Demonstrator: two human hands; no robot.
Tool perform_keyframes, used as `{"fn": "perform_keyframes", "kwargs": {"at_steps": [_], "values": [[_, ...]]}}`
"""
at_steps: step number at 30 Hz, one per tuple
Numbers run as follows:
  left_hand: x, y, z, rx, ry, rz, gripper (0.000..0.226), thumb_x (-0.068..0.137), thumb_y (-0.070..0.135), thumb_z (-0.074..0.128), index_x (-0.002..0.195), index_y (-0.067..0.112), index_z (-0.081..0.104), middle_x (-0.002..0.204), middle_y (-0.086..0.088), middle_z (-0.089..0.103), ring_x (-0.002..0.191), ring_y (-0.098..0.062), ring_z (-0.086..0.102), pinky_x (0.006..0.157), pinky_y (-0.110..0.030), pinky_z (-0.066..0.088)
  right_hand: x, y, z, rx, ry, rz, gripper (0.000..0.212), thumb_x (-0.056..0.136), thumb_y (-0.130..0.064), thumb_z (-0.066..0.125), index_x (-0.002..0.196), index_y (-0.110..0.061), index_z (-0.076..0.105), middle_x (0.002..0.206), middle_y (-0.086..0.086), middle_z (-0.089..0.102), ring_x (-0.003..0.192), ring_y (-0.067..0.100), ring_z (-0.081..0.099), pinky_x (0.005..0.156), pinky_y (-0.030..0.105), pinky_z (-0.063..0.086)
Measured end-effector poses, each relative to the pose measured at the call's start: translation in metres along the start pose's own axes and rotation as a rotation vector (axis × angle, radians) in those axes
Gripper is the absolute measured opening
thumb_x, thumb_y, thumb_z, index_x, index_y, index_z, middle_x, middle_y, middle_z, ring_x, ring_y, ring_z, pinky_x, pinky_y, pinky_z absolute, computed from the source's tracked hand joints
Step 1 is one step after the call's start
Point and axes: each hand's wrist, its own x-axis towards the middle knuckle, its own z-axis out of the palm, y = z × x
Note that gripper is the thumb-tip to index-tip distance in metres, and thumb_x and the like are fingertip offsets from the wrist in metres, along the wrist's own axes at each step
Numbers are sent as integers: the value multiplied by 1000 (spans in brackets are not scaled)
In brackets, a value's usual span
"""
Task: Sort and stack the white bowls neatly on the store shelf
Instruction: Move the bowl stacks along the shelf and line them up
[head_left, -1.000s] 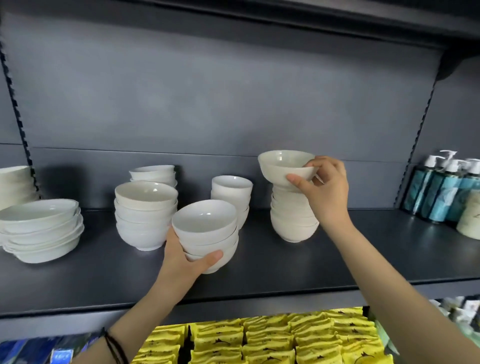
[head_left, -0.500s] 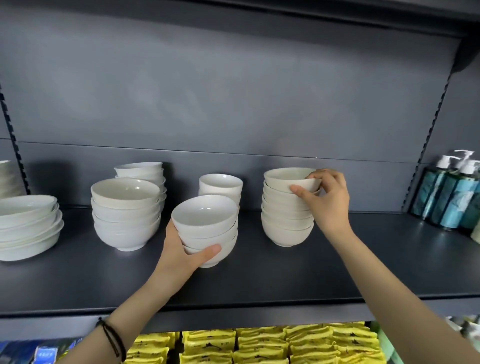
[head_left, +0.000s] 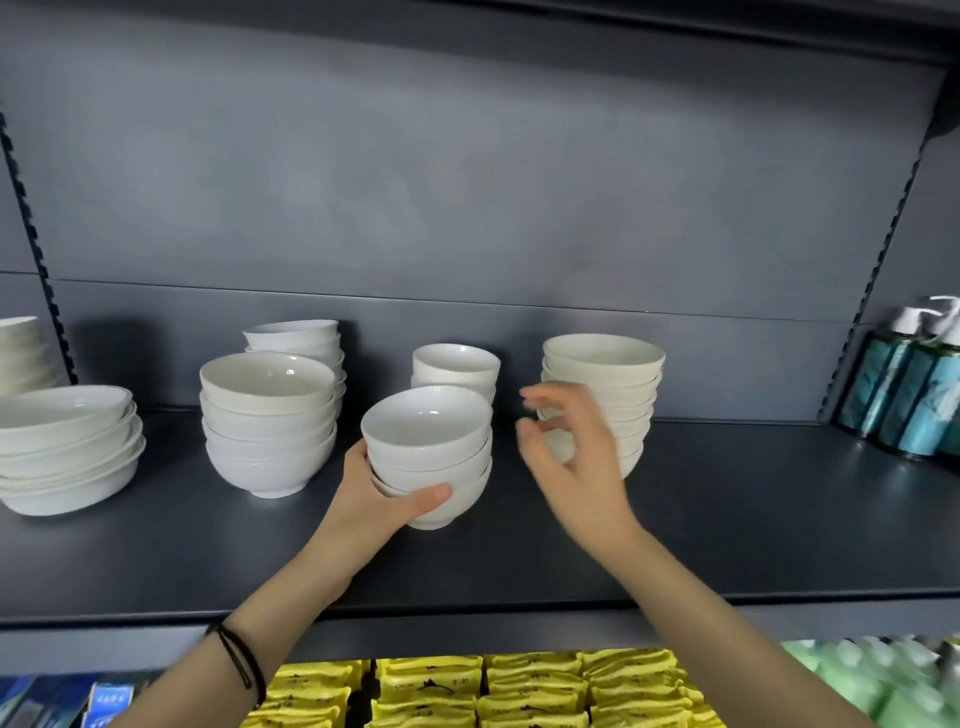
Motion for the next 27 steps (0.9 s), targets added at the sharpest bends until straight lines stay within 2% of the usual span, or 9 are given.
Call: {"fn": "perform_keyframes", "kwargs": {"at_steps": [2, 4, 6, 11, 18, 20, 22, 25, 27], "values": [[-1, 1, -2, -15, -17, -16, 105, 51, 40, 93, 139, 25, 38, 129, 5, 60, 118, -13, 59, 93, -33, 55, -5, 5, 23, 80, -181, 189, 41, 89, -20, 67, 120, -39, 49, 122, -14, 52, 111, 0, 54, 89, 18, 48], [-4, 5, 0, -39, -10, -18, 102, 55, 33, 93, 139, 24, 36, 128, 6, 58, 117, -14, 58, 86, -23, 56, -8, 14, 37, 185, -294, 328, 56, 89, -26, 68, 137, -34, 39, 133, -16, 46, 121, 0, 50, 95, 16, 48], [-8, 9, 3, -55, 9, -34, 102, 57, 29, 91, 140, 24, 32, 128, 7, 55, 116, -12, 56, 77, -13, 54, -11, 20, 42, 324, -365, 427, 67, 89, -30, 66, 145, -30, 29, 138, -16, 46, 126, 1, 49, 96, 15, 47], [-9, 12, 5, -58, 26, -39, 99, 61, 28, 83, 142, 27, 26, 130, 9, 50, 114, -7, 52, 72, -7, 51, -15, 29, 44, 342, -377, 450, 71, 81, -40, 66, 142, -37, 30, 136, -22, 49, 123, -8, 50, 93, 14, 46], [-4, 12, -3, -29, -67, -66, 97, 70, 34, 81, 145, 31, 19, 132, 17, 45, 113, 4, 49, 73, -2, 46, -21, 36, 46, 314, -351, 441, 81, 83, -35, 73, 149, -29, 26, 139, -18, 52, 125, -2, 51, 101, 23, 47], [-3, 13, -7, 5, -91, -93, 97, 73, 34, 80, 146, 31, 16, 129, 21, 44, 111, 8, 47, 72, 0, 44, -22, 35, 47, 295, -339, 432, 82, 82, -39, 73, 148, -32, 25, 139, -19, 51, 126, -1, 51, 103, 27, 48], [-2, 14, -11, 56, -120, -103, 95, 75, 36, 79, 145, 32, 16, 129, 23, 44, 112, 9, 46, 75, -2, 44, -21, 33, 48, 305, -326, 420, 84, 79, -39, 72, 145, -42, 20, 138, -21, 47, 122, -6, 51, 97, 21, 50], [-7, 17, -23, 105, -204, -108, 88, 72, 45, 79, 143, 32, 30, 132, 21, 53, 118, 4, 53, 94, -14, 45, -18, 28, 48, 346, -304, 407, 90, 75, -35, 73, 135, -59, 10, 140, -20, 39, 117, -13, 51, 85, 11, 49], [-16, 17, -35, 203, -160, -62, 62, 78, 36, 77, 133, 32, 50, 123, 18, 64, 112, 1, 59, 98, -22, 47, -17, 28, 47, 355, -331, 381, 93, 78, -30, 76, 136, -62, 11, 145, -18, 39, 124, -8, 48, 91, 14, 48]]}}
